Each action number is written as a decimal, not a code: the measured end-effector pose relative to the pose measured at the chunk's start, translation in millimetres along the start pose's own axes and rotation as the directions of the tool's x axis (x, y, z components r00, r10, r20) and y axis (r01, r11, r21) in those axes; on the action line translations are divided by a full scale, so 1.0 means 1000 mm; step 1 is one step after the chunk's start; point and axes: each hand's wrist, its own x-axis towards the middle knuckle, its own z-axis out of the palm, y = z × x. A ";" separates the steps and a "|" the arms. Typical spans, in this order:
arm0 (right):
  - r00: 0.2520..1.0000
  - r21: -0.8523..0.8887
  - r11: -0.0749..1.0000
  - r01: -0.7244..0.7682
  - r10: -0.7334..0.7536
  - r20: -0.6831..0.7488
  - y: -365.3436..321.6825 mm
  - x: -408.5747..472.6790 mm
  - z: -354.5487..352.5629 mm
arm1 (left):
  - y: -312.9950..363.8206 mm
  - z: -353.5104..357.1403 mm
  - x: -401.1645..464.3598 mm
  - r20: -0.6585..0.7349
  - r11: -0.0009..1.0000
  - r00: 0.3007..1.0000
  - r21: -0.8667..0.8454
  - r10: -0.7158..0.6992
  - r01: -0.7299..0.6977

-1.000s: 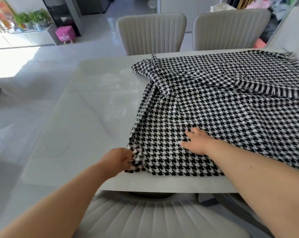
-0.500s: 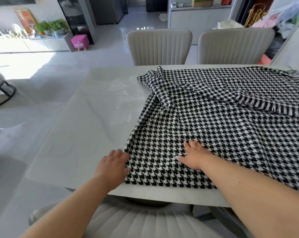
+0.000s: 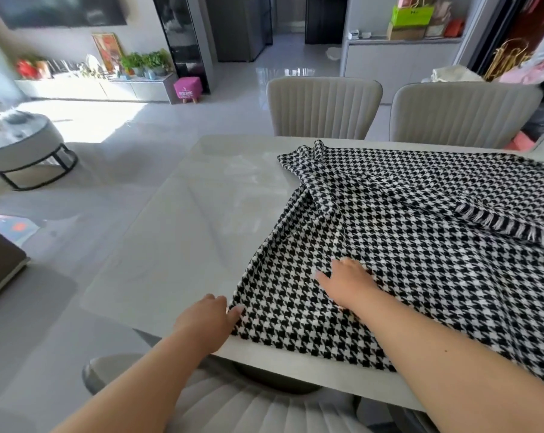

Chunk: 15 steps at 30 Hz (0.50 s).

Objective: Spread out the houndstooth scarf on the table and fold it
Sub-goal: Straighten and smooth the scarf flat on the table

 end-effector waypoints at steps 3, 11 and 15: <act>0.990 0.183 0.977 0.106 -0.086 -0.111 -0.040 -0.003 -0.012 | -0.013 -0.010 -0.009 -0.044 0.990 0.999 -0.141 -0.024 0.018; 0.927 0.445 0.819 0.362 -0.265 -0.266 -0.157 -0.036 -0.035 | -0.077 -0.062 -0.029 -0.249 0.920 0.959 -0.391 -0.137 0.030; 0.889 0.453 0.779 0.433 -0.287 -0.356 -0.222 -0.047 -0.036 | -0.125 -0.084 -0.028 -0.322 0.898 0.937 -0.440 -0.135 -0.022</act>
